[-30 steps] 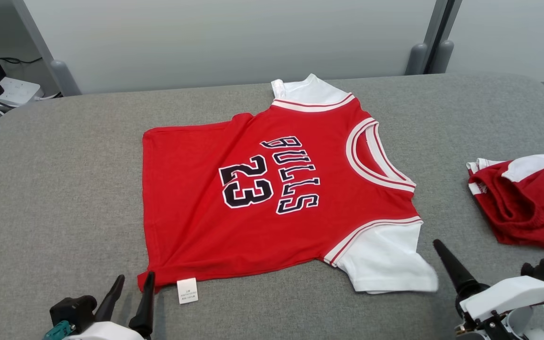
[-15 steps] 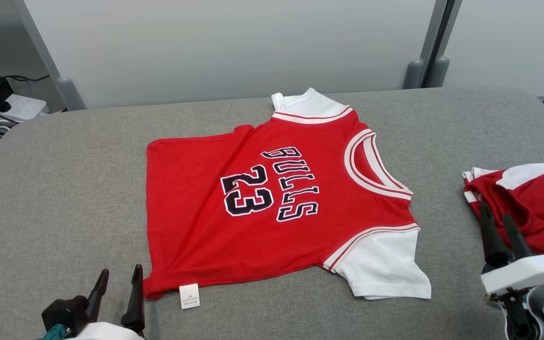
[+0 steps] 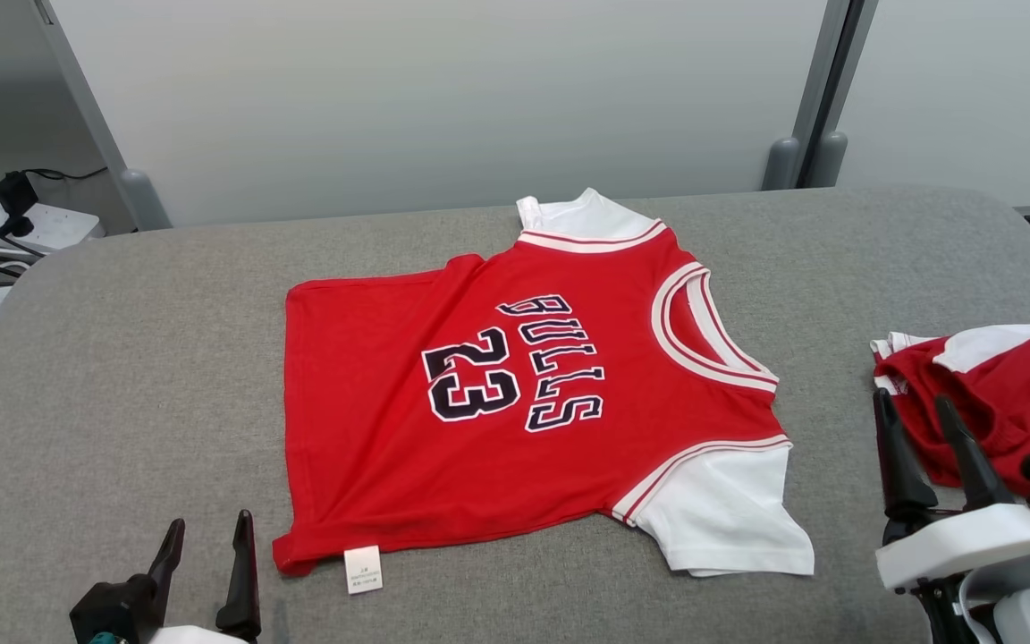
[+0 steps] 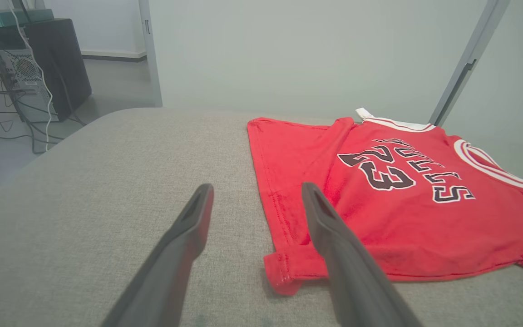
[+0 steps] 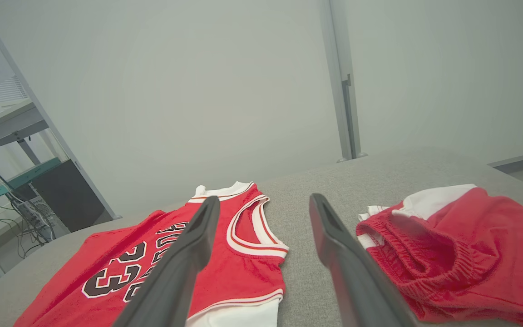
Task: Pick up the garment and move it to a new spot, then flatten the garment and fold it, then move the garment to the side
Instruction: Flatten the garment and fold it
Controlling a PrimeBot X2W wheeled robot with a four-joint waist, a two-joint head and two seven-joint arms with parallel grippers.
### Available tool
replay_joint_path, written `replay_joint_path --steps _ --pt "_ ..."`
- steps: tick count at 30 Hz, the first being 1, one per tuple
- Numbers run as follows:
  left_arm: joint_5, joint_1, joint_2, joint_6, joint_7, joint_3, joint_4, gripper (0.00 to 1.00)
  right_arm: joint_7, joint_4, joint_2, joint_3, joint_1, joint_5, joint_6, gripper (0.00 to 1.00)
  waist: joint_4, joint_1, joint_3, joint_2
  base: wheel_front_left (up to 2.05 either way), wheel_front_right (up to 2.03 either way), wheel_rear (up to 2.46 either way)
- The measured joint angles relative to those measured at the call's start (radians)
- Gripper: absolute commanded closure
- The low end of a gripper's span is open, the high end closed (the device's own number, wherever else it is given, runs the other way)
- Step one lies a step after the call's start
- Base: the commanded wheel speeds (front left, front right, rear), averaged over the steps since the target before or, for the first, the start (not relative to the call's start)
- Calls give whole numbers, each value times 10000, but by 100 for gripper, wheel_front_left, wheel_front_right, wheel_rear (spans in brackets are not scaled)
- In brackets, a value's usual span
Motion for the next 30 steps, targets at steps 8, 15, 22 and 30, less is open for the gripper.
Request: replay_joint_path --steps 8,15,22,30 --pt "144 185 -2 288 0 -44 -343 0 0 -405 144 -15 547 -1578 0 0 47 0 -172 0 0 0 0" --pt "336 562 4 460 0 -132 -763 0 0 -694 247 -132 1047 -2692 2 0 117 0 -248 0 0 0 0" --pt "610 592 8 596 0 -337 -1258 0 0 -832 481 -366 1244 -3302 2 0 106 0 -184 0 0 0 0" --pt "688 824 12 738 0 -500 -1300 0 0 -825 506 -376 1277 -3373 2 0 56 0 -136 0 0 0 0"
